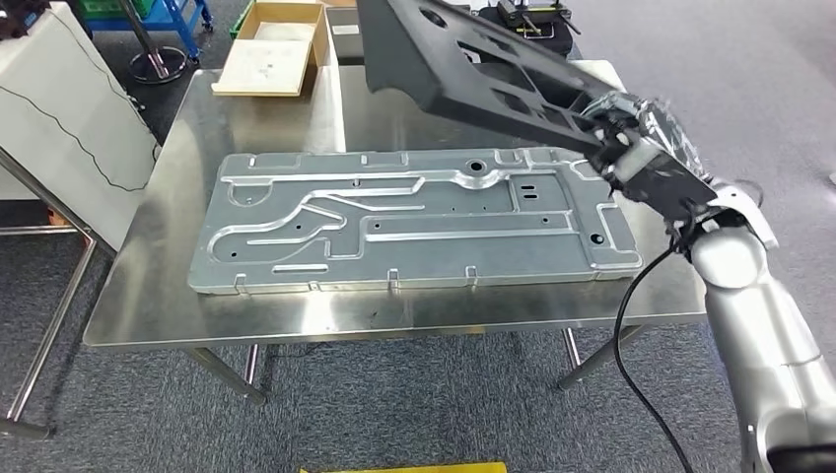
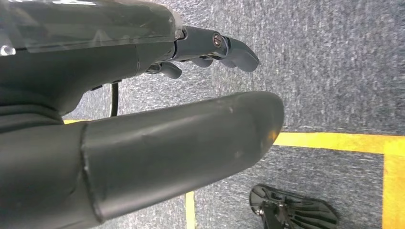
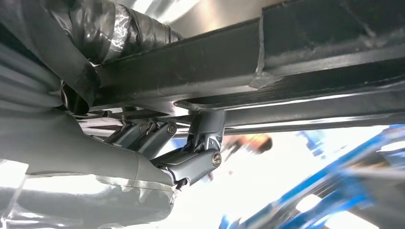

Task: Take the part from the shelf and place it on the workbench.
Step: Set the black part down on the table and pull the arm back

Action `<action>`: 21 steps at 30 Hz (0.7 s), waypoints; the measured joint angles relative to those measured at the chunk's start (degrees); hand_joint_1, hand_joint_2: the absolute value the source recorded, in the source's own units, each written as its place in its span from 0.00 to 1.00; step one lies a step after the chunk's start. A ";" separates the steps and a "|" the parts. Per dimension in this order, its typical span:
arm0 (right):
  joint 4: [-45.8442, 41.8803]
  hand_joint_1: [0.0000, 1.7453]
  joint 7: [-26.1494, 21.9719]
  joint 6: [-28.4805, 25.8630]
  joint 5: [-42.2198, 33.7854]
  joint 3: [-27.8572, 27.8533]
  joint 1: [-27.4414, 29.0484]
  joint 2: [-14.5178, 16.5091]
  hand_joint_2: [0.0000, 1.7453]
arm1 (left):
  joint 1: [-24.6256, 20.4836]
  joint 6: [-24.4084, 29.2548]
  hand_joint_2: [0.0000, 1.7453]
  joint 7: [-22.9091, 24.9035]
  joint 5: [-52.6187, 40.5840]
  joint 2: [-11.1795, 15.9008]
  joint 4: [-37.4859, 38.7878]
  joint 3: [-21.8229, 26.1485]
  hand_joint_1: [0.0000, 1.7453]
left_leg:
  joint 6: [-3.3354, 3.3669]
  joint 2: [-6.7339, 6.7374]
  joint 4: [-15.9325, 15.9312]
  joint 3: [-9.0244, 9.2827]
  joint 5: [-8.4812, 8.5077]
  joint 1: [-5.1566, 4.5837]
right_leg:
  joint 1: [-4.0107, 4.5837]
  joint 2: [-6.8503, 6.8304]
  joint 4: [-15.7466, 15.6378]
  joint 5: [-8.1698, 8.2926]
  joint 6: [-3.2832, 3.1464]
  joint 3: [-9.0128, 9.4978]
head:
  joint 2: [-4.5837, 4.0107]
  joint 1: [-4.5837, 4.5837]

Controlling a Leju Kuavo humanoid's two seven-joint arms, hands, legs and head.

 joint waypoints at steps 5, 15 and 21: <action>11.49 0.97 3.57 -4.93 18.49 5.95 -7.07 0.60 1.00 | -0.39 -0.25 0.00 0.25 -1.03 0.04 0.00 -0.52 0.00 | -1.28 -0.09 0.07 -0.46 -0.37 -0.22 | 0.37 0.07 -6.79 2.01 -1.11 2.11 | 0.00 0.01; 31.46 0.97 6.66 -5.90 35.11 23.09 -14.21 13.34 1.00 | -0.87 -0.93 0.00 0.02 -2.75 0.20 0.02 -1.21 0.00 | -1.71 0.29 8.82 -6.30 -0.86 -0.41 | 0.84 0.31 -6.94 0.97 -2.94 3.65 | -0.01 -0.01; 39.27 0.97 6.32 -7.37 35.65 27.85 -15.60 20.66 1.00 | -1.04 -1.04 0.00 -0.32 -3.25 0.49 0.02 -1.55 0.00 | -0.16 0.37 -0.06 -2.17 1.67 -0.75 | 1.25 0.10 -6.51 0.03 -1.98 3.47 | 0.00 -0.01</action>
